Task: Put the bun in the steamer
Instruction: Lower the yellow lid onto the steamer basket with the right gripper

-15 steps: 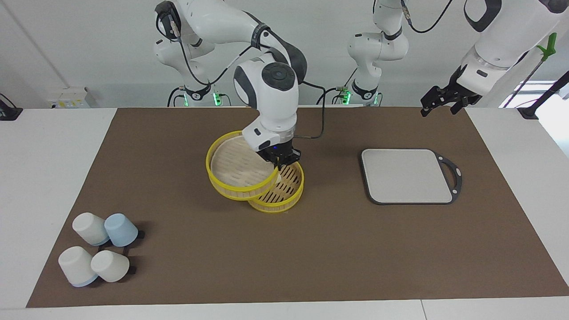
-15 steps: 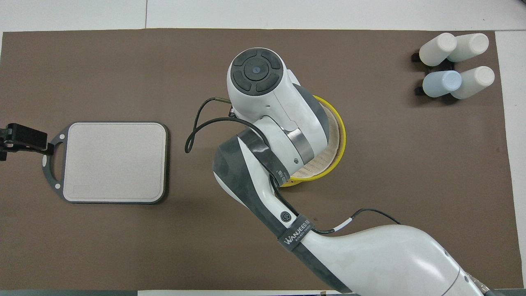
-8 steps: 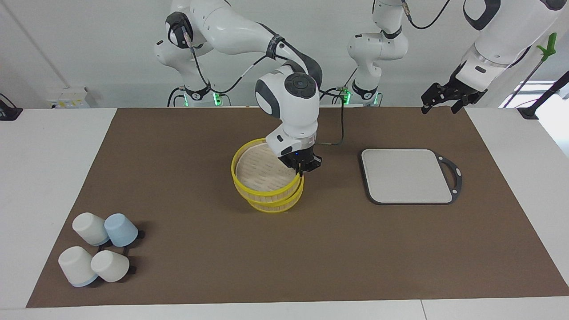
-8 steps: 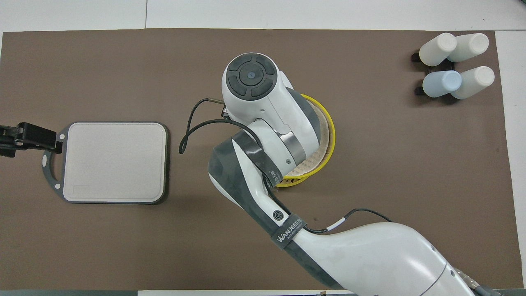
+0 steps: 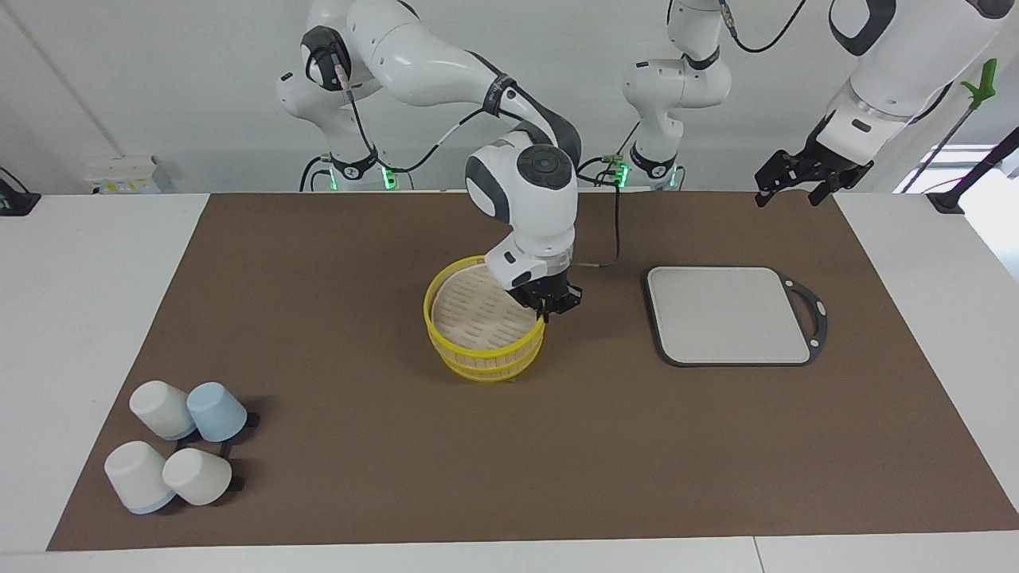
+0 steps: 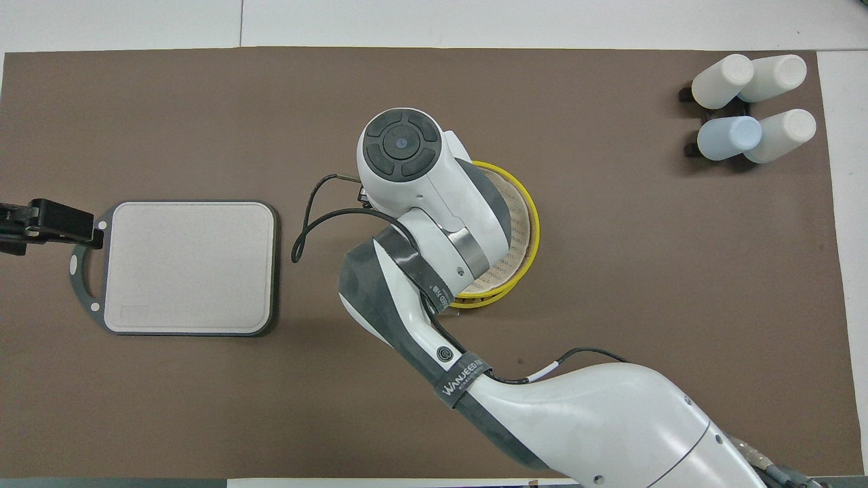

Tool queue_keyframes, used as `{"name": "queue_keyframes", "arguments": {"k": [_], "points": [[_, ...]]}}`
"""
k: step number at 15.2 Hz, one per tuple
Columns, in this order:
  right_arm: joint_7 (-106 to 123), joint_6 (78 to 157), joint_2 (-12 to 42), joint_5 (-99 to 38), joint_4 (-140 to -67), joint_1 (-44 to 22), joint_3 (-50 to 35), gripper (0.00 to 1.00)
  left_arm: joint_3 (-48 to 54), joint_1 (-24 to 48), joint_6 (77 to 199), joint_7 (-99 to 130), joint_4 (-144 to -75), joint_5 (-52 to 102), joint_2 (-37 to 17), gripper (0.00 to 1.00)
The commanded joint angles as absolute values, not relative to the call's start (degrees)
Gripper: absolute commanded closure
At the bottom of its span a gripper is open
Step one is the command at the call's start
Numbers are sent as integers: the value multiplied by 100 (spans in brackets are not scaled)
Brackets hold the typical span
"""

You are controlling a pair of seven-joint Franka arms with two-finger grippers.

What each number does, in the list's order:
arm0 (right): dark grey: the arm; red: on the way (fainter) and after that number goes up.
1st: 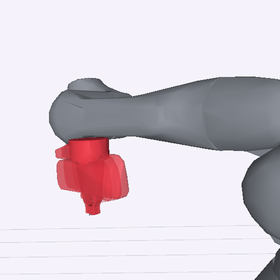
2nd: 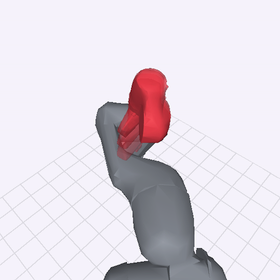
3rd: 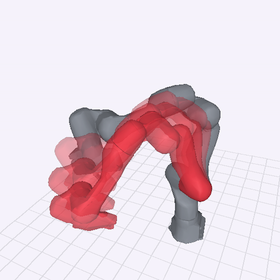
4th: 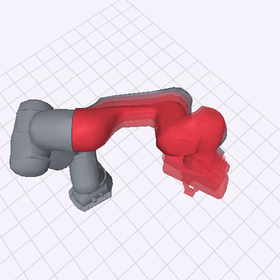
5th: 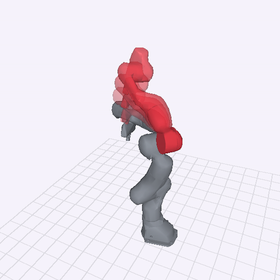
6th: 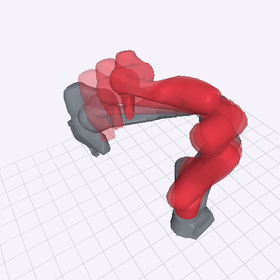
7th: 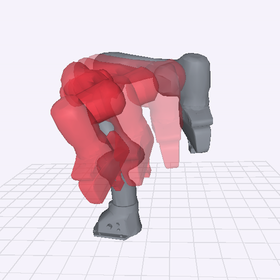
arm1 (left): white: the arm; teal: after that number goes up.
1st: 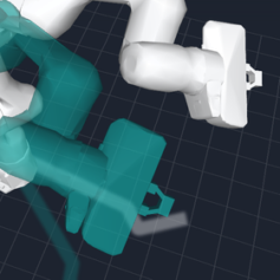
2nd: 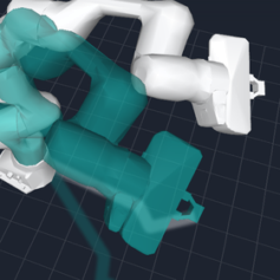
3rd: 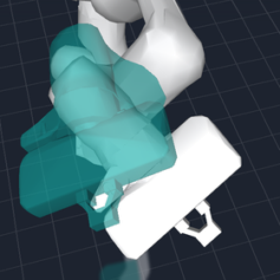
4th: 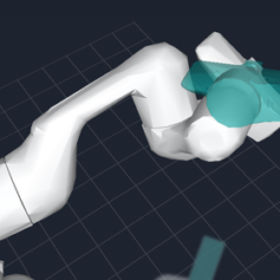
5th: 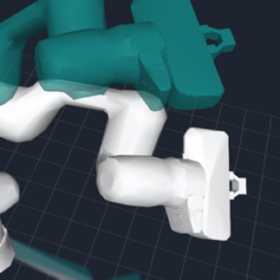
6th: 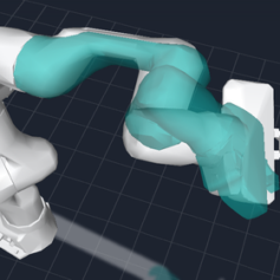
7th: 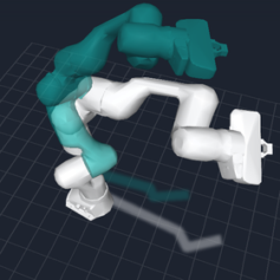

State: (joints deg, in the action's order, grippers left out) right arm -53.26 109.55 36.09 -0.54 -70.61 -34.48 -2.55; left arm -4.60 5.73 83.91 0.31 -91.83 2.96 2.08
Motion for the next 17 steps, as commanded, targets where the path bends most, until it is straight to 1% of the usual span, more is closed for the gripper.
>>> {"name": "queue_keyframes", "arguments": {"k": [1,7,17], "points": [[-5405,11171,3472,-105,-7373,-3454,-264,100,-448,554,8525,-62,-9396,211,369,0],[-5388,11443,3279,-88,-7857,-3463,-264,100,-448,545,8534,-53,-9396,211,369,0],[-5397,11426,3226,-79,-7972,-3586,-264,100,-448,545,8508,-53,-9387,211,369,0]]}}
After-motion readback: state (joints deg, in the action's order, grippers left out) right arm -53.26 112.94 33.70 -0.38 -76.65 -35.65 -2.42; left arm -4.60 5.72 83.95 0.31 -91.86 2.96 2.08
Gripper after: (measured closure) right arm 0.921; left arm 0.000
